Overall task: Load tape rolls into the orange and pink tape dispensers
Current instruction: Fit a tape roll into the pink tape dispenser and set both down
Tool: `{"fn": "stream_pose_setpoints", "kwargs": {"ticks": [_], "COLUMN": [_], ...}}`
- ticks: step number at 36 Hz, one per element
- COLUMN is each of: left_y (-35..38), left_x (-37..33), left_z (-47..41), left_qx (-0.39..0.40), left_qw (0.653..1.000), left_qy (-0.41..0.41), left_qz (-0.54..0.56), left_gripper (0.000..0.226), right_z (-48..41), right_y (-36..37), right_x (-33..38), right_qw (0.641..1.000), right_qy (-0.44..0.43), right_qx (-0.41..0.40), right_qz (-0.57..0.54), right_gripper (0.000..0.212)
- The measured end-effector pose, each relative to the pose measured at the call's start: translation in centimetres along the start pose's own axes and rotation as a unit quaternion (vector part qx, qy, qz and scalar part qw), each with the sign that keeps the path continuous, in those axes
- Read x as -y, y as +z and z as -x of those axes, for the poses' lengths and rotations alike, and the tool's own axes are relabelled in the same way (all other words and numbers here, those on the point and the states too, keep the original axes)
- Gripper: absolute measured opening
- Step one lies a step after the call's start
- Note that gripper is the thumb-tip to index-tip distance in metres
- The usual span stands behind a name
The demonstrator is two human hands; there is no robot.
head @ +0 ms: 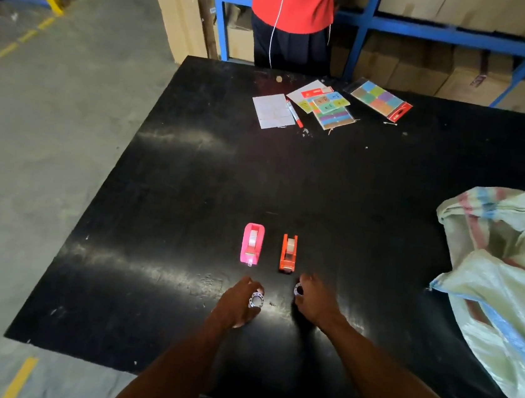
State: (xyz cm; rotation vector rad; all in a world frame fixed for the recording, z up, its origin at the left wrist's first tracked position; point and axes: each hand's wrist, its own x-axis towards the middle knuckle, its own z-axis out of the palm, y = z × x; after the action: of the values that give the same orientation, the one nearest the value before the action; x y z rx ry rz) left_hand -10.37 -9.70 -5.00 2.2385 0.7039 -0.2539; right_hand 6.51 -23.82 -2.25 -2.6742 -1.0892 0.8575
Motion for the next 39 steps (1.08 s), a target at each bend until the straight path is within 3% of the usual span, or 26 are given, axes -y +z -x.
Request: {"fn": "stream_pose_setpoints", "kwargs": {"ticks": [6, 17, 24, 30, 39], "left_y": [-2.8, -11.2, -15.2, -16.5, -15.4], "left_x": [1.9, 7.5, 10.1, 11.3, 11.5], "left_z": [0.8, -0.9, -2.9, -5.5, -7.0], "left_qx": [-0.039, -0.073, -0.065, -0.05, -0.058], "left_qw": [0.999, 0.997, 0.997, 0.998, 0.998], "left_qy": [0.013, 0.018, 0.04, 0.039, 0.01], "left_qz": [0.015, 0.002, -0.023, -0.021, 0.015], "left_gripper": [0.025, 0.039, 0.037, 0.037, 0.029], "right_z": [1.7, -0.7, -4.0, -6.4, -9.0], "right_y": [1.0, 0.6, -0.7, -1.5, 0.1], "right_x": [3.3, 13.4, 17.8, 19.8, 20.0], "right_qw": [0.999, 0.993, 0.981, 0.975, 0.971], "right_qy": [-0.027, -0.105, -0.105, -0.084, -0.053], "right_qx": [0.027, -0.045, -0.119, -0.096, -0.086], "right_qz": [0.012, -0.023, 0.108, 0.184, 0.219], "right_gripper": [0.034, 0.028, 0.025, 0.029, 0.016]}}
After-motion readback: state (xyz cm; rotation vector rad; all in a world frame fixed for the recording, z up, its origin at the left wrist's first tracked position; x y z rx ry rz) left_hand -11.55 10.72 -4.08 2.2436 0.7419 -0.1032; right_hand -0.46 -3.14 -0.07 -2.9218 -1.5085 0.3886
